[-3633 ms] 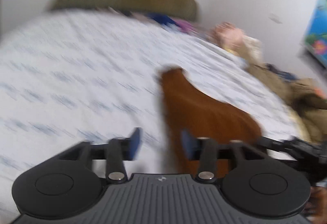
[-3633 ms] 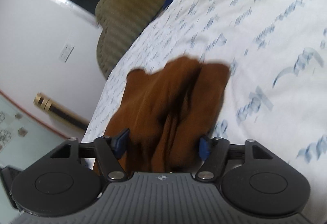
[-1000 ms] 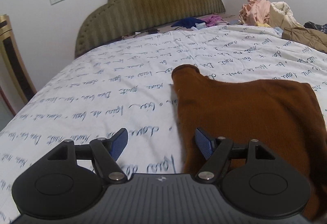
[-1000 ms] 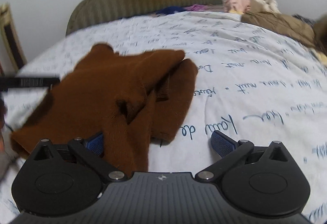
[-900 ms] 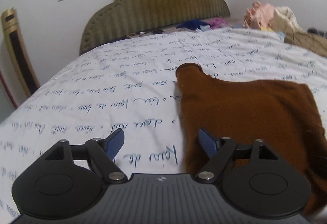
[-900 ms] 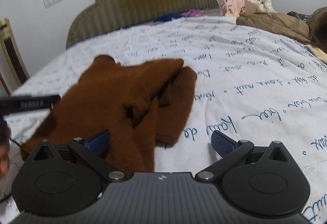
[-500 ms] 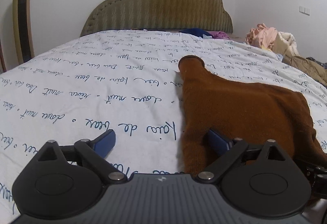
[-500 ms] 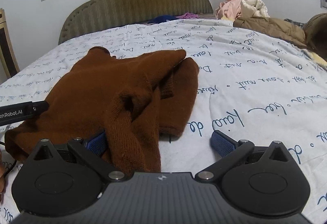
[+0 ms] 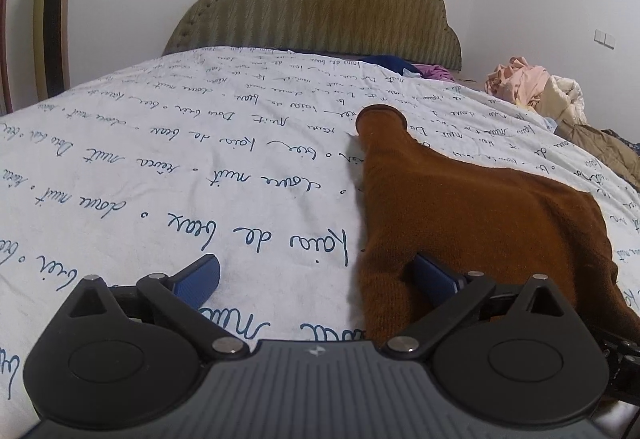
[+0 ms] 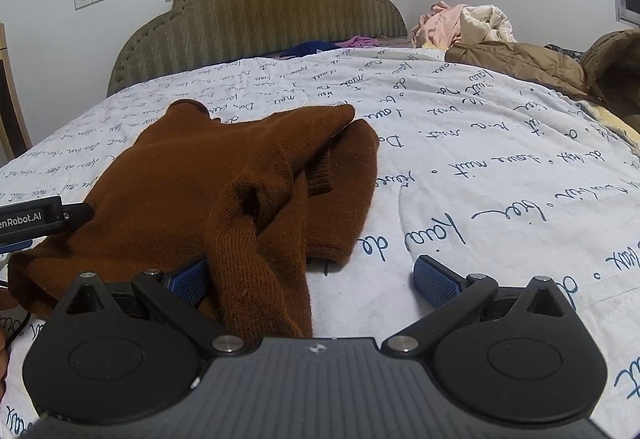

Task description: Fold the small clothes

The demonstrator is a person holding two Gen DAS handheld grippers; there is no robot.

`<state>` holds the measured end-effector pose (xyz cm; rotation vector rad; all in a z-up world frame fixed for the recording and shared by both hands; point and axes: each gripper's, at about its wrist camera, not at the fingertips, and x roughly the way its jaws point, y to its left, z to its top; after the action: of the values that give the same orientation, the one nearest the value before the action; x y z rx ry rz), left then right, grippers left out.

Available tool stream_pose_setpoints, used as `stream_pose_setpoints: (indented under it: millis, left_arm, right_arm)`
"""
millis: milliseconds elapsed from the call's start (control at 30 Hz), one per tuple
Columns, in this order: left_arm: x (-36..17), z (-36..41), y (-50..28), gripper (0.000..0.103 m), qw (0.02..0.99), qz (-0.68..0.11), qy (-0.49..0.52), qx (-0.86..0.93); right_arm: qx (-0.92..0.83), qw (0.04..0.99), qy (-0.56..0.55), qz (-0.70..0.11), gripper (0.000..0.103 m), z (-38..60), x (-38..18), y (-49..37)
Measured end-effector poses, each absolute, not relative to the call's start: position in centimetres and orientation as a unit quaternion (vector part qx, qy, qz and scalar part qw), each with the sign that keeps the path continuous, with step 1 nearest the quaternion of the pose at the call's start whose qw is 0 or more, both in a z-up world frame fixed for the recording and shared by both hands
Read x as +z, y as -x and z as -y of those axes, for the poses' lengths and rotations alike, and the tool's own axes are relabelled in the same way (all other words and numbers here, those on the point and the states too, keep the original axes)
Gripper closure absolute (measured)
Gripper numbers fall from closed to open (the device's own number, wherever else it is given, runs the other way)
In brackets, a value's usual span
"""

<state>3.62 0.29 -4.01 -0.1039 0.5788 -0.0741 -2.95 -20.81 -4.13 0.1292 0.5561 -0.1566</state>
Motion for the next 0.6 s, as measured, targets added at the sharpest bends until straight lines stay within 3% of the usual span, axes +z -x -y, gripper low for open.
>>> stream_pose_setpoints:
  millis: [600]
  left_arm:
    - [-4.18,-0.42,-3.76,0.000,0.954,-0.291,0.060,-0.040]
  right_arm:
    - [-0.060,0.955,-0.081,-0.279,0.000,21.12,-4.47,3.14]
